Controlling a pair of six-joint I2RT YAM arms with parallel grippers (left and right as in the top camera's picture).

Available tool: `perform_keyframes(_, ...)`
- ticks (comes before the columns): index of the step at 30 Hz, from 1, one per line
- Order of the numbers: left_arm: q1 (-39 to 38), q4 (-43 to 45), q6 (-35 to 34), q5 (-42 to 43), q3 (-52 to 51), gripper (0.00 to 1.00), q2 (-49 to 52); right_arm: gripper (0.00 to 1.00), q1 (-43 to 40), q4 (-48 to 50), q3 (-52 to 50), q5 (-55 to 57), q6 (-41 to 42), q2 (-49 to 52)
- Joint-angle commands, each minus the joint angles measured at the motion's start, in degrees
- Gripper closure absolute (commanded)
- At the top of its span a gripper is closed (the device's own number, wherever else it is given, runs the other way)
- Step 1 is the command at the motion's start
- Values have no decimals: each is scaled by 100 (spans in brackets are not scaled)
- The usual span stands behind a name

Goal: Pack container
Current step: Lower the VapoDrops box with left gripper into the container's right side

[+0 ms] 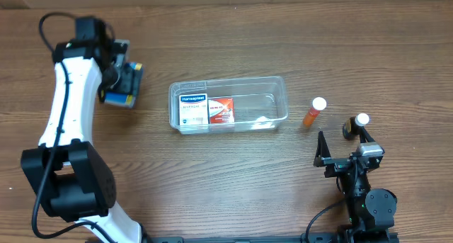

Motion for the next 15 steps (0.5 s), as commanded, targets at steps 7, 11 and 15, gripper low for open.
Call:
perform_keyframes(7,-2791,-101,529,68,1810,30,-2,0,-7,39,-57,-11,-20,-46)
perform_keyframes(11,-3952,127,1093,31,1810,30,118,0,-4,39,-57,-11,-20,-46)
perform_keyframes(15,-4581,103,1687,2,1810,29,715,0,-7,39,-57,-11,-22,-46)
